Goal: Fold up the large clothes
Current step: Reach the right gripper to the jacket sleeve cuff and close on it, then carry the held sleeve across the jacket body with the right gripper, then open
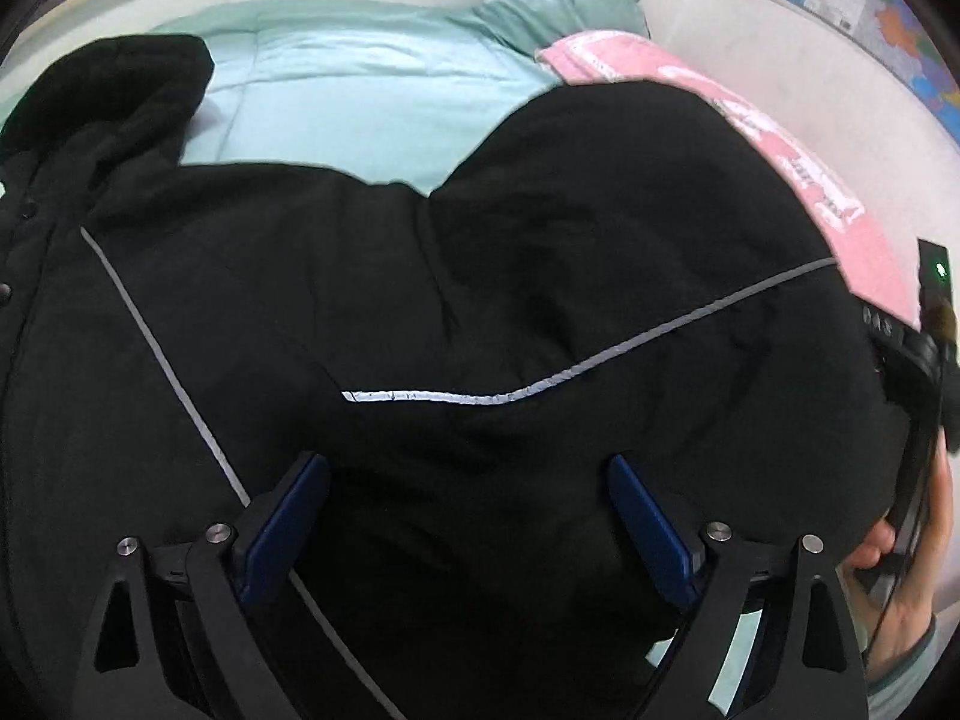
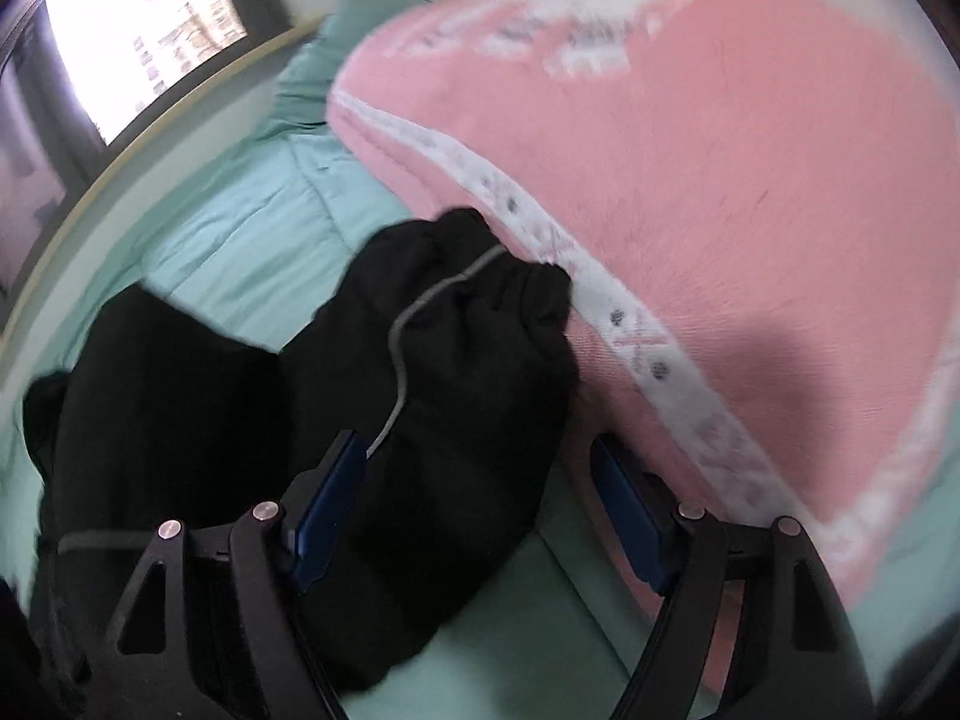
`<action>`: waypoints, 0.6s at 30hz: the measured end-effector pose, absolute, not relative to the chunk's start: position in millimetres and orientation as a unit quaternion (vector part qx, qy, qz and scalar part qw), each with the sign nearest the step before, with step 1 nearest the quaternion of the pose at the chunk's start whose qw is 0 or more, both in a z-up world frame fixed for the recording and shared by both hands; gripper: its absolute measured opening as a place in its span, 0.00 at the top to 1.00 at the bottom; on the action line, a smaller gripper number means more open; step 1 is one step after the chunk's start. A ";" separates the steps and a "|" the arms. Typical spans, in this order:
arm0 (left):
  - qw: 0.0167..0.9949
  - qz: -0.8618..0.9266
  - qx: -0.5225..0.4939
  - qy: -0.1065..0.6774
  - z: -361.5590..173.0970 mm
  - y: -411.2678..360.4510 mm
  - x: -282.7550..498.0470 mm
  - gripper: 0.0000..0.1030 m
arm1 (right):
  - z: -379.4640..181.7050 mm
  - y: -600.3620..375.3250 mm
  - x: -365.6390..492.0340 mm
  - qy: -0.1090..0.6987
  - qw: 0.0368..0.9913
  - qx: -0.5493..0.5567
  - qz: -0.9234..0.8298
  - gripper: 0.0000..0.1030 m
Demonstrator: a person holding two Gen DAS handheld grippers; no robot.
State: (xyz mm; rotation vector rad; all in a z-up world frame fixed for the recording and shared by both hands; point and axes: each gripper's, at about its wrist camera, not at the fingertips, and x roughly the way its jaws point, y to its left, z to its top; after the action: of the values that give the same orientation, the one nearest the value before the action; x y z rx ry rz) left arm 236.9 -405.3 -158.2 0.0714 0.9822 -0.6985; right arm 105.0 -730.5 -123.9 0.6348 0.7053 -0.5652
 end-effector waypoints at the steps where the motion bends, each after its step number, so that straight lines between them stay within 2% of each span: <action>1: 0.824 -0.328 0.037 0.461 -161.4 -406.6 235.7 0.09 | -127.8 -733.7 109.9 0.337 0.851 0.305 -0.265 0.22; 3: 0.827 -0.326 0.044 0.456 -163.6 -410.4 232.2 0.09 | -130.6 -732.0 124.0 0.347 0.858 0.285 -0.249 0.30; 6: 0.830 -0.327 0.045 0.449 -163.2 -410.8 227.8 0.09 | -125.6 -721.8 129.9 0.339 0.879 0.246 -0.229 0.65; 7: 0.831 -0.331 0.040 0.446 -160.5 -408.2 225.8 0.09 | -120.2 -718.3 125.1 0.328 0.887 0.238 -0.223 0.86; 14: 0.824 -0.414 0.014 0.386 -114.4 -418.6 196.7 0.09 | -29.6 -702.1 47.0 0.228 0.919 0.168 -0.274 0.87; 18: 0.810 -0.432 0.060 0.392 -112.3 -460.1 189.7 0.09 | -2.6 -726.2 3.1 0.211 0.910 0.162 -0.319 0.87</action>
State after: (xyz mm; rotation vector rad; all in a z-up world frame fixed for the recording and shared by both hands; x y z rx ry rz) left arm 189.7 -460.1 -112.3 0.1289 0.8375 -0.9236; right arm 3.1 -726.2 -2.6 0.3335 0.4362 -0.6570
